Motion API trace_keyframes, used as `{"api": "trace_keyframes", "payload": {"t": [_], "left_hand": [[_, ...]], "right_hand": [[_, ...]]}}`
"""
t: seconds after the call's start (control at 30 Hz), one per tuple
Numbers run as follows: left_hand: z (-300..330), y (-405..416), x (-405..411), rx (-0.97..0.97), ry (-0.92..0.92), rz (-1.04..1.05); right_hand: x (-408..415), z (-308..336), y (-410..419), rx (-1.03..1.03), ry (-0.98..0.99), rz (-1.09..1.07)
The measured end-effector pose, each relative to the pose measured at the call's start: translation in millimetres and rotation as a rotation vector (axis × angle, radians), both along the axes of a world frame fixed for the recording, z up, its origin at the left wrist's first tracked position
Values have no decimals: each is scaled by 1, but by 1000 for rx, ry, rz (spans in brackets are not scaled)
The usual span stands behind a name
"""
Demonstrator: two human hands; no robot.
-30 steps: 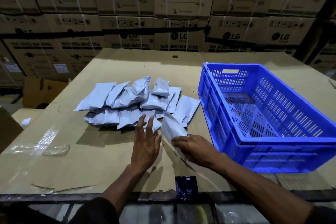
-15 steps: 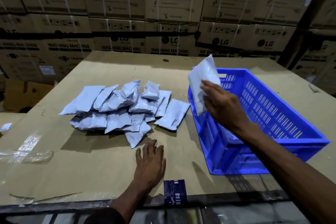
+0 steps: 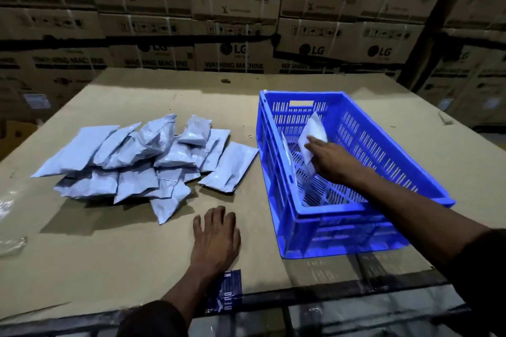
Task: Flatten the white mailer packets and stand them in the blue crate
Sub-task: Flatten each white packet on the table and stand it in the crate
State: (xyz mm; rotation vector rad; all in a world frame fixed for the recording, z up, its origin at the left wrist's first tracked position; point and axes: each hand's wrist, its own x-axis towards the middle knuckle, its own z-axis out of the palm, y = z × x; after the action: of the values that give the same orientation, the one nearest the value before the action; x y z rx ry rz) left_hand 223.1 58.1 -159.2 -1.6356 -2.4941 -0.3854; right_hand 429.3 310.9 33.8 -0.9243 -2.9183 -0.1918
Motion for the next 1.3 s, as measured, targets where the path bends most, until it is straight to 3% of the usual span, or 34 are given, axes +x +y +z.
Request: {"api": "trace_keyframes", "payload": {"t": [0.1,0.23,0.37,0.5,0.63,0.8,0.9,1.3], "left_hand": [[2,-2,2,23,2,4],[8,-1,4,55,20,1],[8,1,5,56,29,16],[7,-1,7,59,40,10],[7,-1,8,63,42,5],[5,0,6,55,38,13],[7,0,6,66,42,15],[9,0,6,50,42,12]], "right_hand": [[-15,-21,20,-38,-195,0],[-30,-49,44,-103,-285,41],[-39,-54,43,-430,-22,-9],[-45,-41,46,-758,301,-273],[-46,-41,46,-1047,357,-415],[-50,-41,47,-1264,389,-389],[-45,-40,50,-1263,380,-370],[-69,-37,42,-806,95,-216]]}}
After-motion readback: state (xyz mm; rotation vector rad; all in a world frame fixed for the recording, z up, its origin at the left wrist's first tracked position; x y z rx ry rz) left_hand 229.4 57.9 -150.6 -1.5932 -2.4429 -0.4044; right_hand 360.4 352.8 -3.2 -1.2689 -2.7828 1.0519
